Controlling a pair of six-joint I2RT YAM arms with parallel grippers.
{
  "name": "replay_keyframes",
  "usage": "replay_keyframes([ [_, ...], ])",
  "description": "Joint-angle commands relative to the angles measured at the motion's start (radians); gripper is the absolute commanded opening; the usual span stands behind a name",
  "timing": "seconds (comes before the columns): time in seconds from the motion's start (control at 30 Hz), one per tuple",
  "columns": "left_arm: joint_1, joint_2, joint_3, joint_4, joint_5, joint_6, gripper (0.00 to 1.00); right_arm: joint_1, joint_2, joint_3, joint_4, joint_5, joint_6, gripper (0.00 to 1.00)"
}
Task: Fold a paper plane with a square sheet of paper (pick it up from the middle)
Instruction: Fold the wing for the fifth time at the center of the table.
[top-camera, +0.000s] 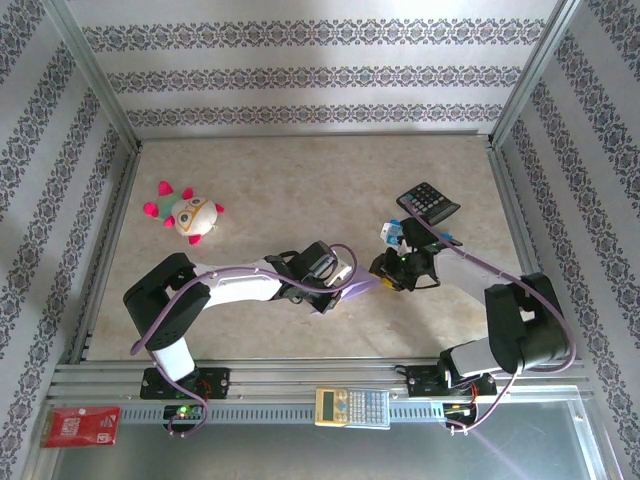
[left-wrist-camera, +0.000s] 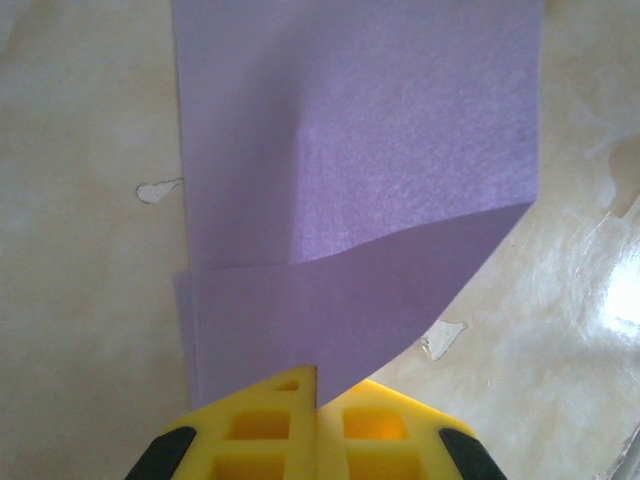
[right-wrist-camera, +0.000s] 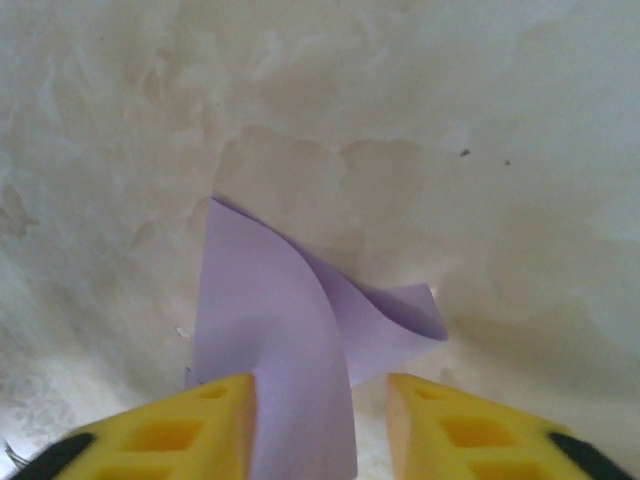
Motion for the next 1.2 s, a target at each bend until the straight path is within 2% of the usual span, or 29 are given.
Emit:
replay_keyframes([
  [0.0,-0.01,0.003,0.008,-0.055,-0.029,0.035,0.0,-0.011,0.027,0.024,0.033,-0.024,0.017,0.29],
  [0.1,-0.011,-0.003,0.006,-0.067,-0.044,0.044,0.0,-0.011,0.044,0.034,0.038,-0.022,0.018,0.2],
  [0.43,-0.011,-0.013,0.008,-0.112,-0.078,0.089,0.0,-0.008,0.121,0.09,0.038,-0.017,-0.001,0.0],
  [0.8,-0.011,-0.023,-0.003,-0.086,-0.073,0.052,0.0,0.01,0.249,0.201,0.014,-0.072,-0.072,0.01],
  [0.97,-0.01,-0.011,-0.003,-0.044,-0.028,-0.01,0.0,0.026,0.323,0.273,-0.046,-0.105,-0.156,0.1],
  [1.17,0.007,0.011,0.017,-0.045,0.035,-0.059,0.0,0.025,0.332,0.347,-0.17,-0.066,-0.288,0.25],
])
